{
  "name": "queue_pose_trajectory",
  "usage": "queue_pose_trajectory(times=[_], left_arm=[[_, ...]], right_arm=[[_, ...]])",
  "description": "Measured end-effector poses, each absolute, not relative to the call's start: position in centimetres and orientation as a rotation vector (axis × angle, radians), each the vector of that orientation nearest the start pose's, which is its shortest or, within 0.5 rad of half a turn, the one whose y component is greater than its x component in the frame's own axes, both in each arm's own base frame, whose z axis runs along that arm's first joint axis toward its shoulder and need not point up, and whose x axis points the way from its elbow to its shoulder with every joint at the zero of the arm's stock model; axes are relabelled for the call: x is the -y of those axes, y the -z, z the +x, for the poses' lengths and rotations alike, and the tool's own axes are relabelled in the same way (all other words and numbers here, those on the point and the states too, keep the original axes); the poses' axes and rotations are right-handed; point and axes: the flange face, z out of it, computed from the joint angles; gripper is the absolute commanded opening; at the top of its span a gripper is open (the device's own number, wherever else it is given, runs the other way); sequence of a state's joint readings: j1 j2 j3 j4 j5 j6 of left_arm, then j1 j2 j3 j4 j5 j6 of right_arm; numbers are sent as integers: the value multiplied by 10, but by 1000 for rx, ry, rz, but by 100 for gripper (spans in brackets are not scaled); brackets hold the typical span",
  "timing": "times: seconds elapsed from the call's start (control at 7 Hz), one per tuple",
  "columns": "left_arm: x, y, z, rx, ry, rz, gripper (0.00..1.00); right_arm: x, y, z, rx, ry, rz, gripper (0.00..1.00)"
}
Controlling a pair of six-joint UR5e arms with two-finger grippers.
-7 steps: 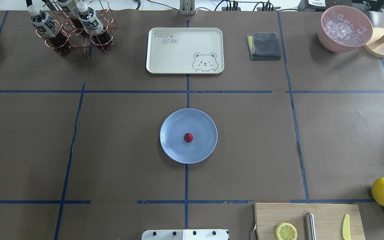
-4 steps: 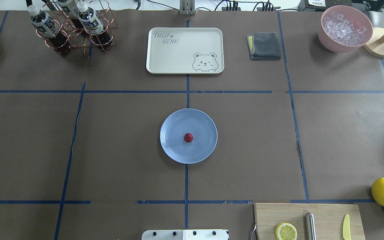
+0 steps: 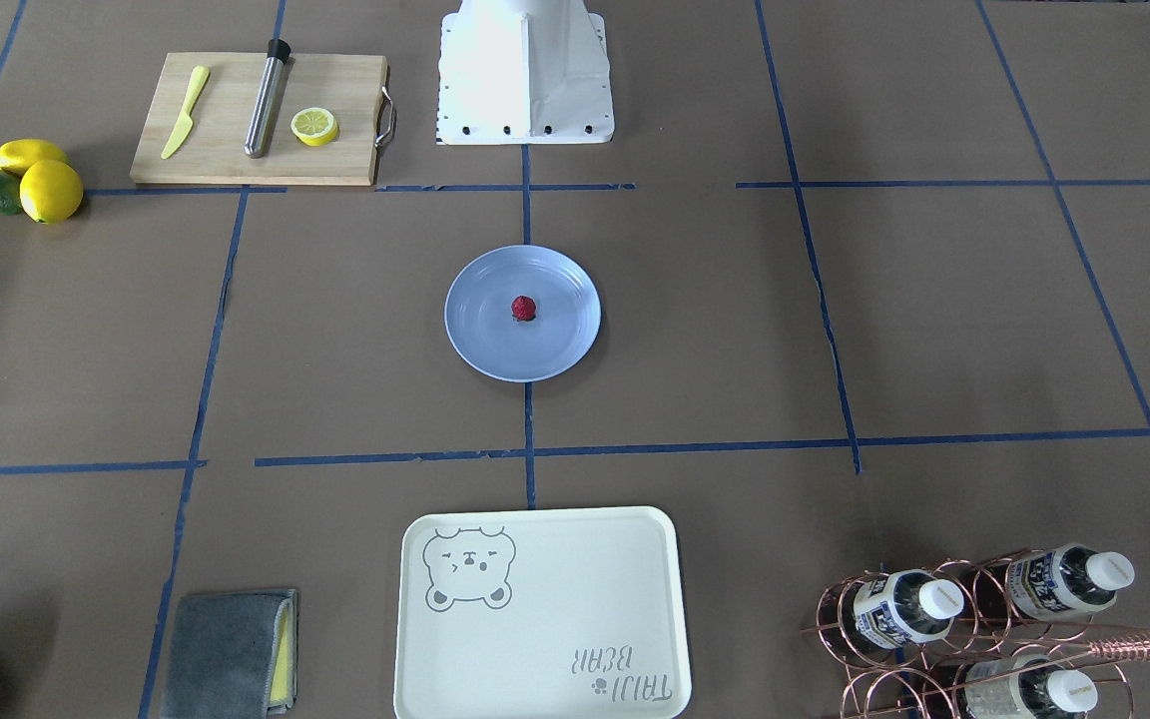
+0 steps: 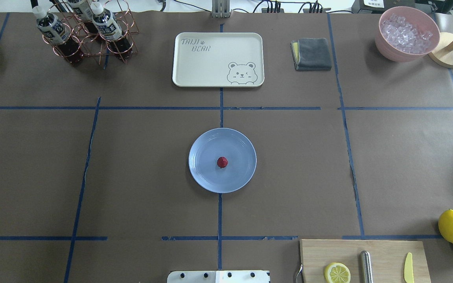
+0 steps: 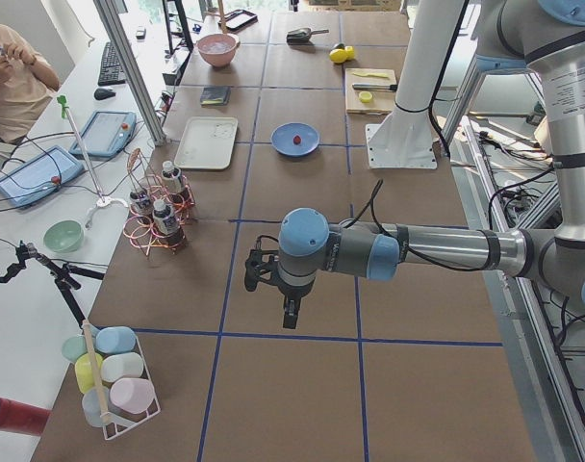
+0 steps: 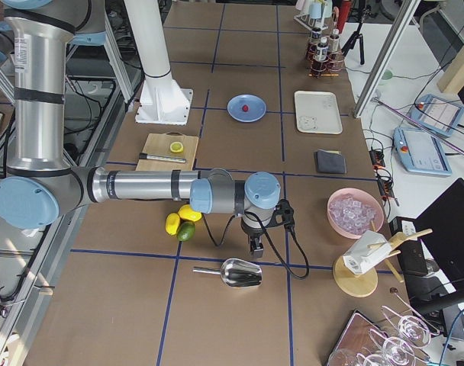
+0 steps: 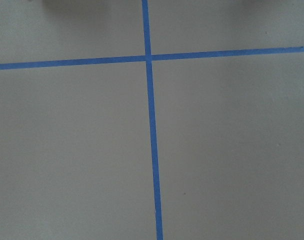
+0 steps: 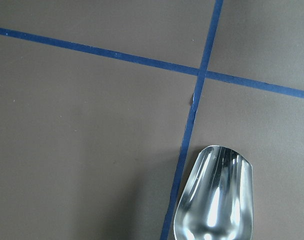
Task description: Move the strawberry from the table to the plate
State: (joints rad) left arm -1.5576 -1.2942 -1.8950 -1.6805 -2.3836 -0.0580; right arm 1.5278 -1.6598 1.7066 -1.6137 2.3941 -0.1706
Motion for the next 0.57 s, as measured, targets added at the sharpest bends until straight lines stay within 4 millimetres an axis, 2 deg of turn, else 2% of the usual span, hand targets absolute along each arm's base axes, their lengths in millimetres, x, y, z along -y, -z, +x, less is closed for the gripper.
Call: queue_pose_trajectory(times=[0.57], left_arm=[[390, -601, -36, -820, -75, 119, 100]], right_arm=[[438, -647, 39, 868, 171, 24, 100]])
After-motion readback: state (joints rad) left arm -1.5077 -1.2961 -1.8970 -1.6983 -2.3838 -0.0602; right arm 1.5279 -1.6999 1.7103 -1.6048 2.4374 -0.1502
